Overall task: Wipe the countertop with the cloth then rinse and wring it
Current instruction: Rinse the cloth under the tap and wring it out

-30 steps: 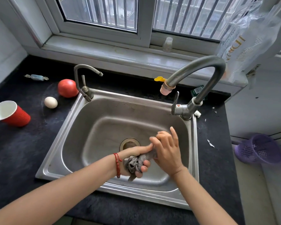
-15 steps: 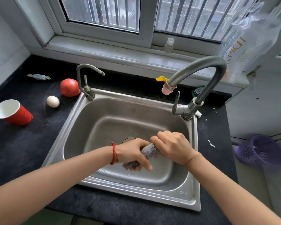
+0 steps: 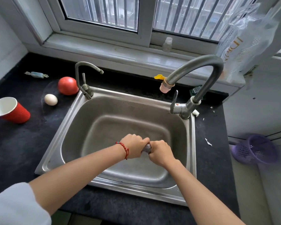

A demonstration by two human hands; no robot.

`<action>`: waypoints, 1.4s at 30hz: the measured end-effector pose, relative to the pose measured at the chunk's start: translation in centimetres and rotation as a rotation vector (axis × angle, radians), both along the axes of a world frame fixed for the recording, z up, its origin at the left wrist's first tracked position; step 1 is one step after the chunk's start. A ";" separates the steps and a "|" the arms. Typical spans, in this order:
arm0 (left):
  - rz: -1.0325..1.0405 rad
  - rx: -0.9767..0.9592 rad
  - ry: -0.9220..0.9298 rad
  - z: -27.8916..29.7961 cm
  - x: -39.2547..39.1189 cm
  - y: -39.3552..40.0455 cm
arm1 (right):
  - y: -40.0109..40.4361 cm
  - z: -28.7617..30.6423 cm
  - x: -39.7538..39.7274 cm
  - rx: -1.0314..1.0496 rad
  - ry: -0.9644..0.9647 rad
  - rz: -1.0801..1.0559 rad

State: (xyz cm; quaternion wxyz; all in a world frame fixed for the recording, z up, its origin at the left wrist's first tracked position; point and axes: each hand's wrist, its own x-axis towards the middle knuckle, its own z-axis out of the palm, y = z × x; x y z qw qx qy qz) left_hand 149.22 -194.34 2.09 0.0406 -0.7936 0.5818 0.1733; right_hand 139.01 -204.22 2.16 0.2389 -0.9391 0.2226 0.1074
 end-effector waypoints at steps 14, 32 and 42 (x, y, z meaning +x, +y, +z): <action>-0.453 -0.163 -0.435 4.6 1.0 -0.5 | 3.8 1.1 -1.7 1.046 -0.137 -0.732; -0.381 -0.446 -0.386 5.1 1.0 0.2 | 5.1 2.5 -1.6 1.313 -0.260 -0.824; -0.303 -0.547 -0.363 4.2 1.3 0.9 | 4.9 2.7 -1.6 1.293 -0.205 -0.783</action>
